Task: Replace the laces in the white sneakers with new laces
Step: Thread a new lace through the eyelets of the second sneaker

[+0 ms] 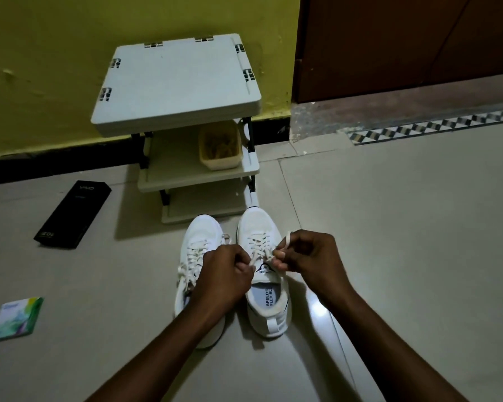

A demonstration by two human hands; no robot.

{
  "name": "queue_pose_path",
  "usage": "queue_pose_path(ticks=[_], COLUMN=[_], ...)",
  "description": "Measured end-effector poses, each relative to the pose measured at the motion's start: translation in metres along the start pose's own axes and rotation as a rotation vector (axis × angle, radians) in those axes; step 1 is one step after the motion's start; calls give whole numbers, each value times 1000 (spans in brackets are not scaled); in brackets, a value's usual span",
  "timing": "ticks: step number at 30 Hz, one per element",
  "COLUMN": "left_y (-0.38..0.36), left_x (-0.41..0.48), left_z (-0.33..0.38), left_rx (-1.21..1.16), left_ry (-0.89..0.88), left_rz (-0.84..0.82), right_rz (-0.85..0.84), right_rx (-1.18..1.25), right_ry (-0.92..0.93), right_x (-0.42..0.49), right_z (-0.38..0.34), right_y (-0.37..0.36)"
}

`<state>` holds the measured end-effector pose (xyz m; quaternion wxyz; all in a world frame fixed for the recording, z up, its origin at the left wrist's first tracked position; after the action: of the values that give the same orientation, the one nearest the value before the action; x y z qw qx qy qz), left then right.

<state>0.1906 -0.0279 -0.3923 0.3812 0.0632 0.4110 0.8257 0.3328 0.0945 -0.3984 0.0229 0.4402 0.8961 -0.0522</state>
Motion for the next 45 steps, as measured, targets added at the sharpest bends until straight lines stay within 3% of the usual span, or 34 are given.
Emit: queue_pose_path(ticks=[5, 16, 22, 28, 38, 45], left_y=[-4, 4, 6, 5, 8, 9], left_x=[5, 10, 9, 6, 6, 13], left_z=[-8, -7, -7, -6, 0, -2], left_rx=[-15, -110, -82, -75, -170, -262], left_ry=[96, 193, 140, 4, 8, 100], left_rz=[-29, -106, -91, -109, -116, -158], right_rz=[-40, 33, 86, 7, 66, 108], right_rx=[-390, -483, -646, -877, -628, -582], right_ry=[180, 195, 264, 459, 294, 332], right_x=[-2, -3, -9, -7, -1, -4], right_z=[7, 26, 24, 12, 23, 27], right_y=[-20, -26, -32, -43, -32, -32])
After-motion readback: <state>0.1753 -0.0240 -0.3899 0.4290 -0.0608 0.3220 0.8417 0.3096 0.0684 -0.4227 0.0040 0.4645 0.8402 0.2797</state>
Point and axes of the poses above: each hand's wrist, its own x-axis towards the middle knuckle, its own y-axis out of the back of the hand, z = x × y, the point moved 3 cm from there along x, towards the middle knuckle, and after that the axes turned 6 degrees about y, right-handed, at the moved point
